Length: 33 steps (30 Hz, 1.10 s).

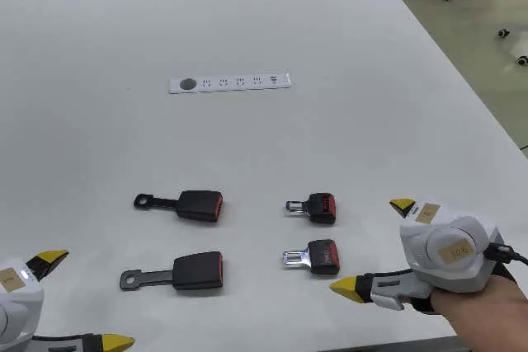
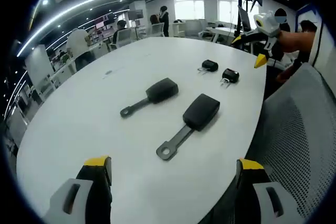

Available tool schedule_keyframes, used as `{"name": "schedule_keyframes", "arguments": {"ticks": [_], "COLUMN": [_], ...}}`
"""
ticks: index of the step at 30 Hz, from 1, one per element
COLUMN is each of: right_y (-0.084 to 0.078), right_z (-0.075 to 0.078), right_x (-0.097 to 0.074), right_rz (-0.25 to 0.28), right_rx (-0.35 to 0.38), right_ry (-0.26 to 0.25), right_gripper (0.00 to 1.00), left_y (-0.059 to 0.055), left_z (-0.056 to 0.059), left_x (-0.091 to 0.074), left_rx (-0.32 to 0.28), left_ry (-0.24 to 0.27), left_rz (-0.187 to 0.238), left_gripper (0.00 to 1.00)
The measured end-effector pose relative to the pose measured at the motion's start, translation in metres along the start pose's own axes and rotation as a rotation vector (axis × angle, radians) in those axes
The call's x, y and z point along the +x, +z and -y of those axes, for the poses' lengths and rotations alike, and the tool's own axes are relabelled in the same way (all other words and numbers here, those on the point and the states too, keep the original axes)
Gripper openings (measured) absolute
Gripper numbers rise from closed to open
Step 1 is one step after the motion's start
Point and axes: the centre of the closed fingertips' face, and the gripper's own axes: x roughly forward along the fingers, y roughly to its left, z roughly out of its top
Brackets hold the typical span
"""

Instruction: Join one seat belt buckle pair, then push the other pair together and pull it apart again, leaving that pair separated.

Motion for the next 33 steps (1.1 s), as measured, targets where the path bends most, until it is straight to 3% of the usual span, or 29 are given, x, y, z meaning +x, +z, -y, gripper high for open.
{"name": "schedule_keyframes", "arguments": {"ticks": [9, 15, 33], "right_y": [0.004, 0.005, 0.023], "right_z": [0.0, -0.002, -0.004], "right_x": [0.001, 0.0, 0.006], "right_rz": [0.018, 0.029, 0.026], "right_rx": [0.01, 0.022, -0.036], "right_ry": [-0.003, 0.011, 0.022], "right_gripper": [0.91, 0.9, 0.88], "left_y": [0.003, -0.001, 0.003], "left_z": [0.005, 0.004, 0.002], "left_x": [-0.001, 0.002, 0.0], "left_rx": [0.006, 0.011, -0.007], "left_ry": [-0.006, -0.022, -0.007], "left_rz": [0.001, 0.0, 0.005], "left_gripper": [1.0, 0.97, 0.95]}}
